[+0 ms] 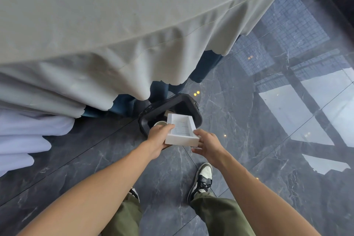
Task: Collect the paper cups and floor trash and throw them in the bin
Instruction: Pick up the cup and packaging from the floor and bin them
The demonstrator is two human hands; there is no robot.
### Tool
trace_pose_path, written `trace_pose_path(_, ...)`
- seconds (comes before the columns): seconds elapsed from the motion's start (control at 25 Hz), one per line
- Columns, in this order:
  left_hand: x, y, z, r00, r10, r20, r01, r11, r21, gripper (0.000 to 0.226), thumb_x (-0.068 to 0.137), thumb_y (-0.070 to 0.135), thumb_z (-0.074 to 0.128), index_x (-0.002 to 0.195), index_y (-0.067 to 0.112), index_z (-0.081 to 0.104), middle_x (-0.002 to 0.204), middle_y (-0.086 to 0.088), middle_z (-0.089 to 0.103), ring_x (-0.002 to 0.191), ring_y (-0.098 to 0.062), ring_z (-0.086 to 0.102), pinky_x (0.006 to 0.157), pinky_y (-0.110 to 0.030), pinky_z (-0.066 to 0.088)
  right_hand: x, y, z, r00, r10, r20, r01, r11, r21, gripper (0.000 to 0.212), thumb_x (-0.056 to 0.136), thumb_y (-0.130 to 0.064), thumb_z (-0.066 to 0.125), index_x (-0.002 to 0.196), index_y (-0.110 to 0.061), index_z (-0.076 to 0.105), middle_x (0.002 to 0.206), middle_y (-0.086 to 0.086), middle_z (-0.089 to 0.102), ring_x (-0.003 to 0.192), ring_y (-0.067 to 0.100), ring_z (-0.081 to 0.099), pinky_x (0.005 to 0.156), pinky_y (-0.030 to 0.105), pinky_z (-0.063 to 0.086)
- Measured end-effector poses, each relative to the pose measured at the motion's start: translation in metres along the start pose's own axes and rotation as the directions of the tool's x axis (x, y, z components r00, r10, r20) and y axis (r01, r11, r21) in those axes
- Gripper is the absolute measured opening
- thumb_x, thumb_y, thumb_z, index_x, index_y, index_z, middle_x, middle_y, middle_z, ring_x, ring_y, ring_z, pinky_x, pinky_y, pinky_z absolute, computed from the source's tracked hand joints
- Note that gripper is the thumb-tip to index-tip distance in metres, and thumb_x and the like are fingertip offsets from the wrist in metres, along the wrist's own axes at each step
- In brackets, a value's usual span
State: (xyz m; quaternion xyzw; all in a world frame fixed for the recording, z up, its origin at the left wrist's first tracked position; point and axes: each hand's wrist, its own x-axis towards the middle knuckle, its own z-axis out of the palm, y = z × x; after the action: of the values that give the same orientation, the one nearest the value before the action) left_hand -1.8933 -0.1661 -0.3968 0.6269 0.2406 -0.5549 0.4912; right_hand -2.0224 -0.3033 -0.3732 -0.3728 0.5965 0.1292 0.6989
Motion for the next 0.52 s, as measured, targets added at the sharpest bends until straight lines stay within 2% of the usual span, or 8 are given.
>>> trace_pose_path(0.08, 0.005, -0.002, 0.002, 1.0, -0.005, 0.002, 0.005, 1.0, -0.007, 0.03, 0.095, 0.022, 0.068, 0.122, 0.009, 0.068, 0.117, -0.018, 0.071, 0.106, -0.029, 0.07, 0.083, -0.041, 0.064, 0.009, -0.002, -0.002, 0.999, -0.023, -0.035, 0.023, 1.0, -0.007, 0.03, 0.099, -0.018, 0.061, 0.118, 0.004, 0.066, 0.077, 0.01, 0.066, 0.063, 0.02, 0.066, 0.061, 0.033, 0.058)
trace_pose_path(0.36, 0.018, -0.002, -0.011, 0.997, -0.02, -0.068, 0.021, 1.0, 0.002, 0.038, 0.093, 0.019, 0.073, 0.126, 0.005, 0.063, 0.119, -0.018, 0.067, 0.109, -0.03, 0.067, 0.073, -0.034, 0.062, 0.029, -0.01, 0.008, 0.997, -0.008, -0.083, 0.002, 0.997, -0.077, 0.025, 0.098, -0.007, 0.052, 0.112, 0.003, 0.07, 0.089, 0.017, 0.072, 0.069, 0.021, 0.068, 0.062, 0.029, 0.058)
trace_pose_path(0.44, 0.017, -0.003, -0.016, 0.998, -0.029, -0.051, 0.03, 0.999, 0.02, 0.033, 0.094, 0.021, 0.073, 0.123, 0.006, 0.064, 0.118, -0.018, 0.067, 0.111, -0.03, 0.067, 0.078, -0.035, 0.062, 0.029, -0.01, 0.014, 0.997, -0.009, -0.081, 0.003, 0.998, -0.063, 0.022, 0.1, -0.013, 0.053, 0.107, -0.001, 0.069, 0.095, 0.016, 0.072, 0.078, 0.023, 0.071, 0.069, 0.032, 0.061)
trace_pose_path(0.52, 0.018, -0.005, -0.02, 0.999, -0.035, -0.016, 0.036, 0.999, 0.035, 0.036, 0.095, 0.022, 0.072, 0.128, 0.009, 0.063, 0.12, -0.016, 0.068, 0.112, -0.03, 0.068, 0.087, -0.038, 0.061, 0.029, -0.011, 0.02, 0.996, -0.008, -0.088, 0.001, 0.997, -0.072, 0.023, 0.102, -0.019, 0.052, 0.113, -0.004, 0.065, 0.108, 0.019, 0.071, 0.094, 0.029, 0.074, 0.078, 0.037, 0.064)
